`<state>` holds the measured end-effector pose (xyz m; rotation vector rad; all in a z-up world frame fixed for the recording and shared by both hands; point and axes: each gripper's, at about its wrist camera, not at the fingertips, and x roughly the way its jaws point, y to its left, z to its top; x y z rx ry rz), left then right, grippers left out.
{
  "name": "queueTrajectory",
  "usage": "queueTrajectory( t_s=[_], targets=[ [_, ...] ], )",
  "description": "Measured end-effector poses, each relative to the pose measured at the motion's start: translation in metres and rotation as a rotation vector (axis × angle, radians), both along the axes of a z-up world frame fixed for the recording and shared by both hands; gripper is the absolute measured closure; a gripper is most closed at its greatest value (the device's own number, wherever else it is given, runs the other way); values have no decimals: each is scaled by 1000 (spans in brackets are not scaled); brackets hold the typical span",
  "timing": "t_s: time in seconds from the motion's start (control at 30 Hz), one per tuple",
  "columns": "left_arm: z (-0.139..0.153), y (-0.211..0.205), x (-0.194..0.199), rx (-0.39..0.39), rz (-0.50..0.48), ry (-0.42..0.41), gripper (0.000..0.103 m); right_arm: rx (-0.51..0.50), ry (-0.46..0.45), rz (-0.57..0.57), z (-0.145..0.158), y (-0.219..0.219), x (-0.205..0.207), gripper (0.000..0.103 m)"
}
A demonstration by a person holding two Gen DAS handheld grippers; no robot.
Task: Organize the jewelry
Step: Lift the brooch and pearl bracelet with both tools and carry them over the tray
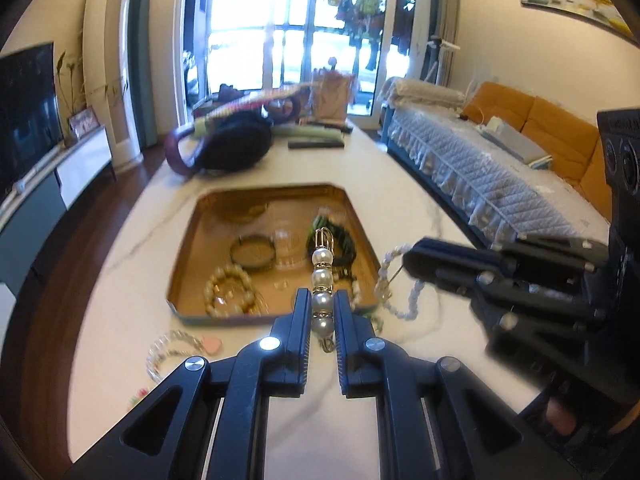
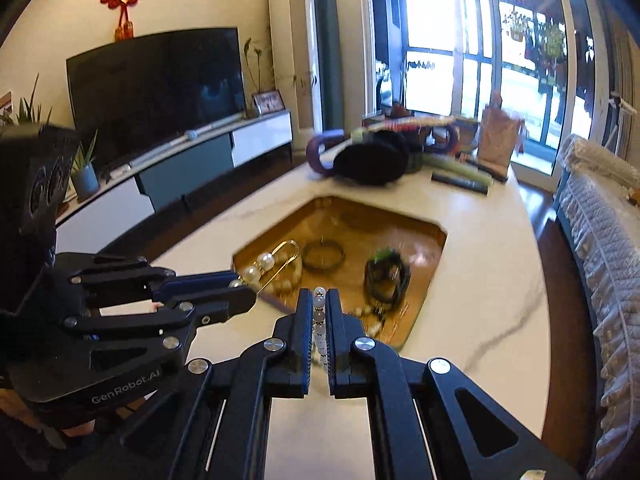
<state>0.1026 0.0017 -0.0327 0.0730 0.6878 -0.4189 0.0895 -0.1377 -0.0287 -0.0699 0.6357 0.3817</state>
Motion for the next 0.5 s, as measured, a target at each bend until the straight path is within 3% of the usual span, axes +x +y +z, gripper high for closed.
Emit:
queueTrajectory(
  t_s=[0.27, 0.5],
  targets=[
    [42, 35, 18, -45, 44, -104, 91, 20, -95, -19, 41, -12, 17, 98],
    [40, 57, 55, -127, 49, -61, 91, 15, -95, -7, 46, -18, 43, 98]
  ],
)
